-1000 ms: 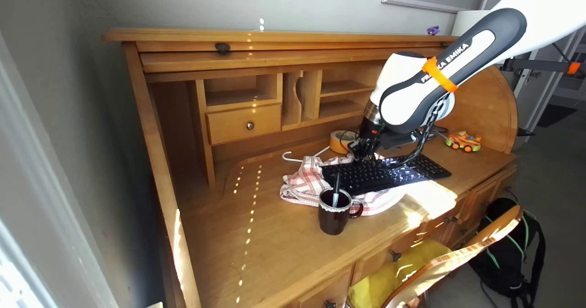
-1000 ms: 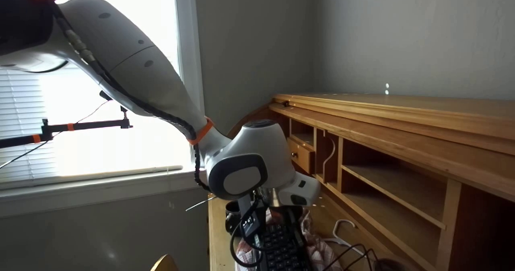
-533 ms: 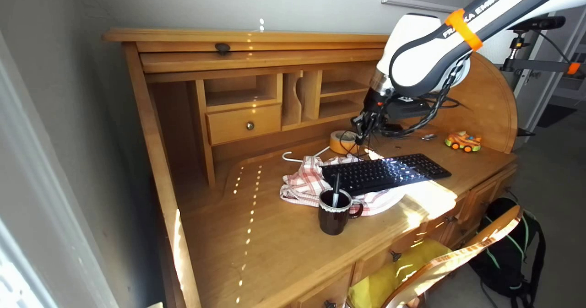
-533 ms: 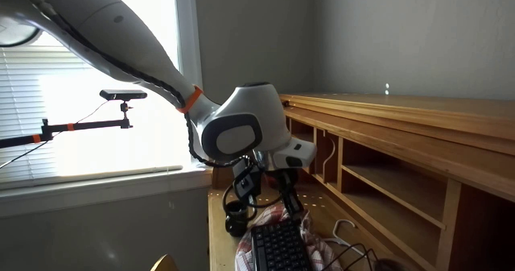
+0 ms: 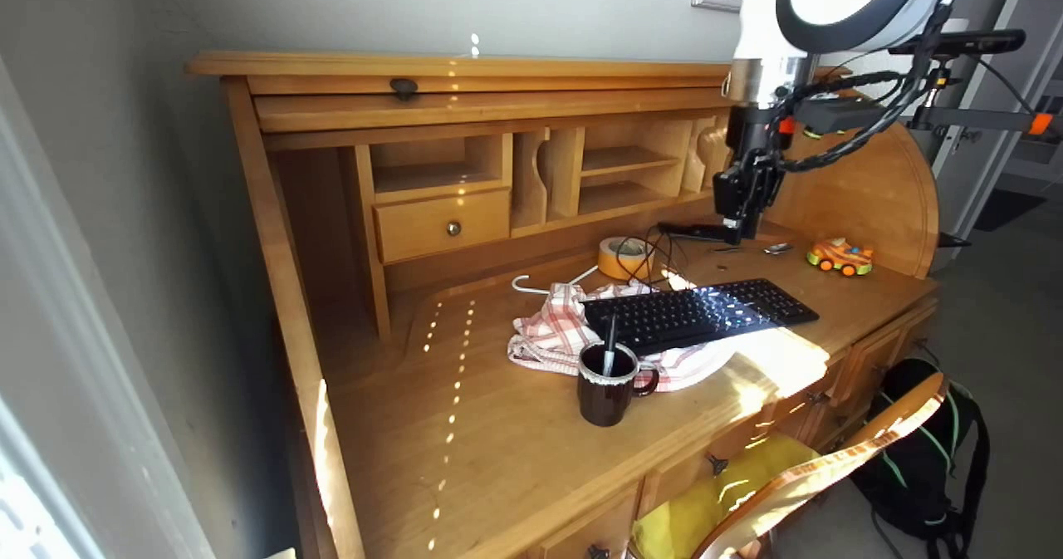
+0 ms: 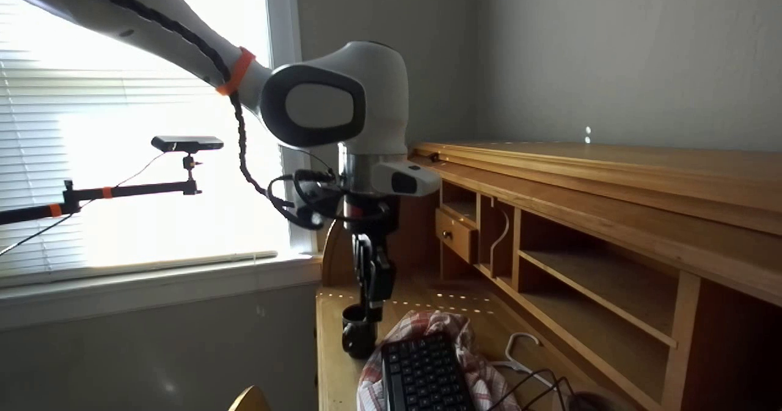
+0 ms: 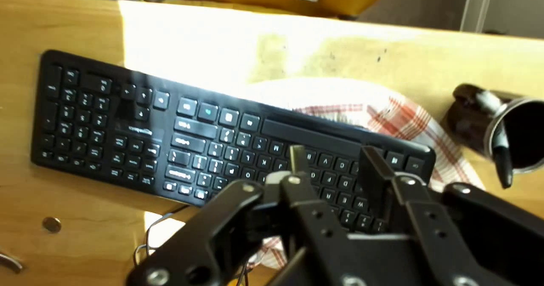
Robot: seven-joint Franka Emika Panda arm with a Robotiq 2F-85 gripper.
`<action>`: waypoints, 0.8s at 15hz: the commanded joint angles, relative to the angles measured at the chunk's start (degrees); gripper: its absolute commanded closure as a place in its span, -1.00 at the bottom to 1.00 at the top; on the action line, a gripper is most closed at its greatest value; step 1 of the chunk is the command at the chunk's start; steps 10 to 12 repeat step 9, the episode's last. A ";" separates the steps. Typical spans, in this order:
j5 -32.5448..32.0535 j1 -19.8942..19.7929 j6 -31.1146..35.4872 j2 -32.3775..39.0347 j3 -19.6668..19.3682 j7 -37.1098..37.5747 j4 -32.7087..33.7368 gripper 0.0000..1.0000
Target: Press a button on the computer keyboard
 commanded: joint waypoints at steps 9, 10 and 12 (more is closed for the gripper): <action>-0.97 -0.12 -13.51 -11.43 0.20 -4.25 -1.10 -1.00; -0.97 -0.12 -13.51 -11.43 0.20 -4.25 -1.10 -1.00; -0.97 -0.12 -13.51 -11.43 0.20 -4.25 -1.10 -1.00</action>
